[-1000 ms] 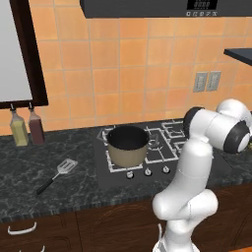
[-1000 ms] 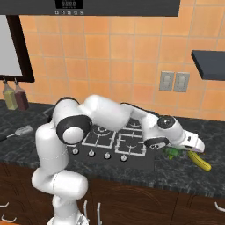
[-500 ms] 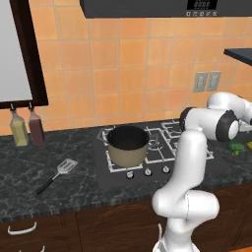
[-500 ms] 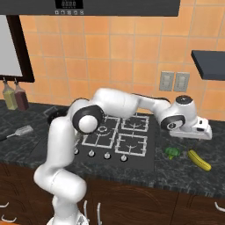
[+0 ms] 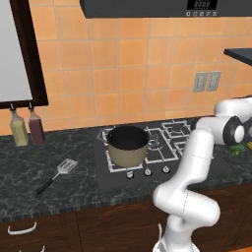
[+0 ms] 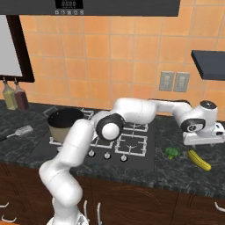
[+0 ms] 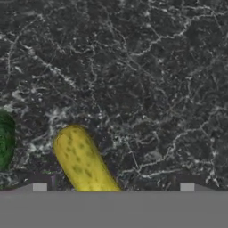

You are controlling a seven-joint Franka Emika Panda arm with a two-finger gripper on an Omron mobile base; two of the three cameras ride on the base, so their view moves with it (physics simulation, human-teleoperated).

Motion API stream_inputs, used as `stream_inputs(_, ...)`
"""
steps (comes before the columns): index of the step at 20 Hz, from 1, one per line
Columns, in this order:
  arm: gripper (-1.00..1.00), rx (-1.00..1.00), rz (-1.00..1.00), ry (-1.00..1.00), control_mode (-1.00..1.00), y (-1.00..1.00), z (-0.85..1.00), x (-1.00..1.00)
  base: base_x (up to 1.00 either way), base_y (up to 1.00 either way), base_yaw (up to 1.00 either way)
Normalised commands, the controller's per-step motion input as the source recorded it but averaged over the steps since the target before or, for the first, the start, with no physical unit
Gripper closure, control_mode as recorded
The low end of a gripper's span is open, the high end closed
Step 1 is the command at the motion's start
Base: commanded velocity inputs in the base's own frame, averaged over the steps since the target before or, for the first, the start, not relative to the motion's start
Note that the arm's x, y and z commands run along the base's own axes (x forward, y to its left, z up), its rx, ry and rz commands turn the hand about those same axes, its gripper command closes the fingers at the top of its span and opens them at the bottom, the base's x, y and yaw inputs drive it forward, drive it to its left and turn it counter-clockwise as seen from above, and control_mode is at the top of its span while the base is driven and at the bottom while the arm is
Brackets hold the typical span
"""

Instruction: Put the cucumber and broccoli in the pot. Retrieve the spatula and lightly stir the vegetables in the pot.

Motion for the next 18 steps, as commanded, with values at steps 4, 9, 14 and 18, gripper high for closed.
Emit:
stream_inputs(4, -1.0, 0.13, 0.28, 0.18, -1.0, 0.29, -0.32, -0.08, 0.0, 0.0, 0.0)
stream_inputs(9, -1.0, 0.04, 0.22, 0.17, -1.0, 0.45, -0.59, 0.0, 0.0, 0.0, 0.0)
stream_inputs(14, -1.0, 0.0, 0.16, 0.03, -1.0, 0.46, -0.55, 0.0, 0.0, 0.0, 0.0)
stream_inputs(18, -1.0, 0.0, 0.09, 0.0, -1.0, 0.27, -0.46, 0.0, 0.0, 0.0, 0.0)
